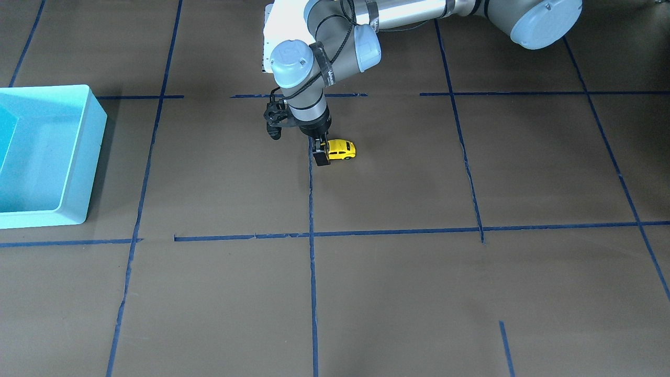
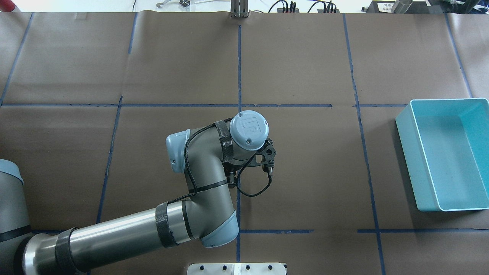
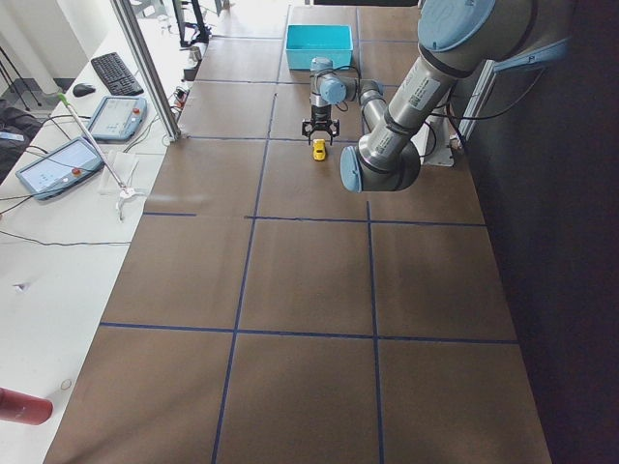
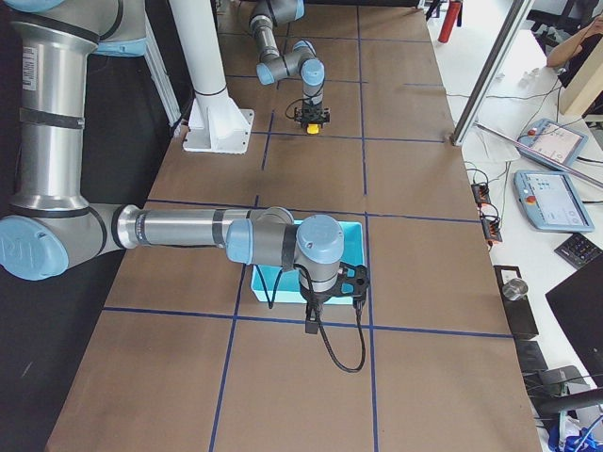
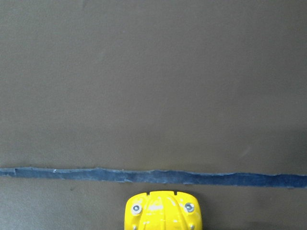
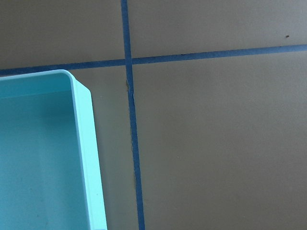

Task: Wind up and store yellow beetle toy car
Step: 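Press the car down and drag it backward with the left gripper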

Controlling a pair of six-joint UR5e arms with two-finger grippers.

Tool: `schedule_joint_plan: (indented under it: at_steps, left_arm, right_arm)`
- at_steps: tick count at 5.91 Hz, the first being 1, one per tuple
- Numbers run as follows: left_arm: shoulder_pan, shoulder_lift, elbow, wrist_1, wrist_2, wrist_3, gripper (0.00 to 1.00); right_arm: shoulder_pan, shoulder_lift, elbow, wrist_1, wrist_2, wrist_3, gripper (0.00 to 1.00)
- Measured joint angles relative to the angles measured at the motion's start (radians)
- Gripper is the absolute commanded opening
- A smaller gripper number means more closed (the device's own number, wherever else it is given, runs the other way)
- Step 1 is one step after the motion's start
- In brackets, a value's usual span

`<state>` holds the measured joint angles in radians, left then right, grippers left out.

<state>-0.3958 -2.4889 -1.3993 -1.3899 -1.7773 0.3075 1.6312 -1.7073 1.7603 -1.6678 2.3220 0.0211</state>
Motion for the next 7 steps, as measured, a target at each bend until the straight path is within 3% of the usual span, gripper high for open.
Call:
schedule_joint_plan:
  at_steps: [1, 4, 7]
  left_arm:
    - [0.000, 0.001, -0.001, -0.003, 0.001, 0.007, 0.01]
    - [-0.028, -0.005, -0.018, -0.042, -0.001, 0.005, 0.00]
    - [-0.055, -0.012, -0.030, -0.159, -0.006, 0.003, 0.00]
  right_arm:
    - [0.000, 0.000, -0.003, 0.000, -0.001, 0.000, 1.00]
    - [0.001, 0.001, -0.002, 0.000, -0.001, 0.001, 1.00]
    - [0.000, 0.002, -0.004, 0.000, -0.001, 0.000, 1.00]
